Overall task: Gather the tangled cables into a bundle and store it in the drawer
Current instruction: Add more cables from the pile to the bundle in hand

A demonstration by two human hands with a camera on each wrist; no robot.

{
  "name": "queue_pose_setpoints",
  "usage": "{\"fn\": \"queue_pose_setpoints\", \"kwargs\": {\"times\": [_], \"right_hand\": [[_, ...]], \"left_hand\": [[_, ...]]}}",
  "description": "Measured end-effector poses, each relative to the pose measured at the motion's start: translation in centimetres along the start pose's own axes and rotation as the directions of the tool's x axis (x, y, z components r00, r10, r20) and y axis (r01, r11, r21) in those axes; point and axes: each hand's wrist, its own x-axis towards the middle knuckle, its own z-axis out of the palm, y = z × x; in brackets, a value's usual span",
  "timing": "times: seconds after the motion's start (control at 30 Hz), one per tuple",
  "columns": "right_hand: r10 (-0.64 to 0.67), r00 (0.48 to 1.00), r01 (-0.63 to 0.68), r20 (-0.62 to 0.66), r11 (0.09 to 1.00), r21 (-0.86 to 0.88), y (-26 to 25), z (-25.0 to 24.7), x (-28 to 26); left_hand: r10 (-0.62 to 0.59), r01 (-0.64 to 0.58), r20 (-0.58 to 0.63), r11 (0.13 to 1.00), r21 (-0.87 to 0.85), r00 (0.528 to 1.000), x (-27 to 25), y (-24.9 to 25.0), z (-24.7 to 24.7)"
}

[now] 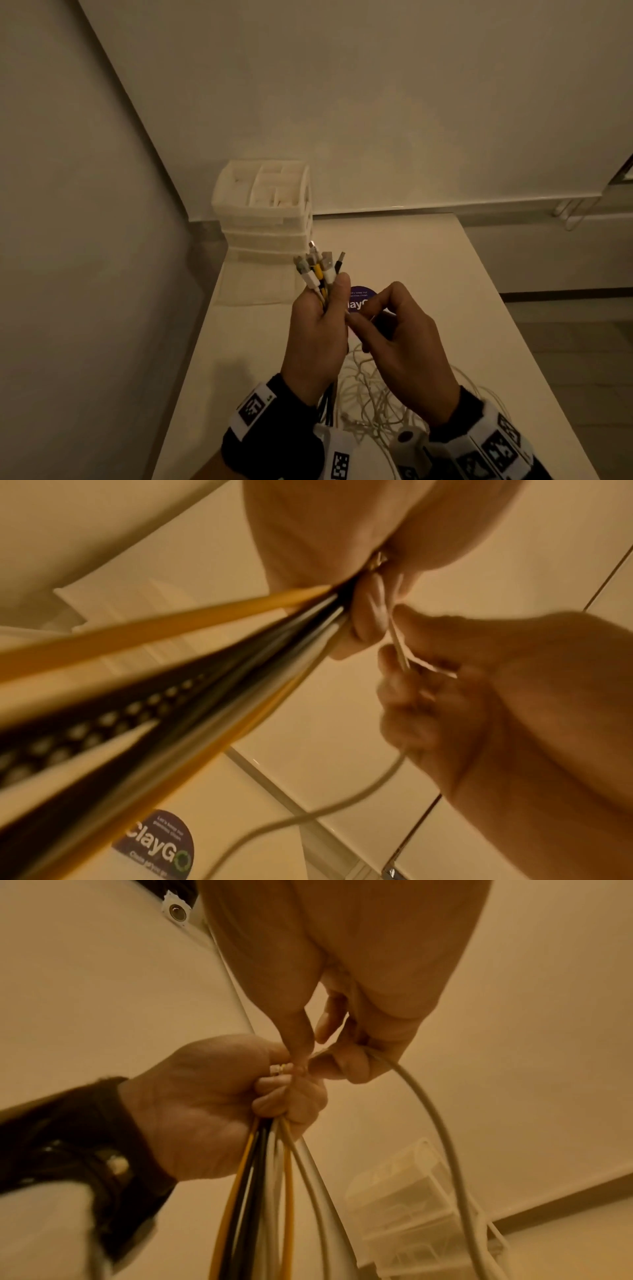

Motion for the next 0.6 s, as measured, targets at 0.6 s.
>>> {"fn": "queue_pose_setpoints", "kwargs": {"times": [0.6], "right_hand": [[0.032, 0.963, -0.043, 0.267, 0.998, 0.037, 6.9, -0.4, -1.0]], "left_hand": [[0.106, -0.170, -0.194, 0.922, -0.348, 0.975, 0.9, 3.7, -5.7]]}}
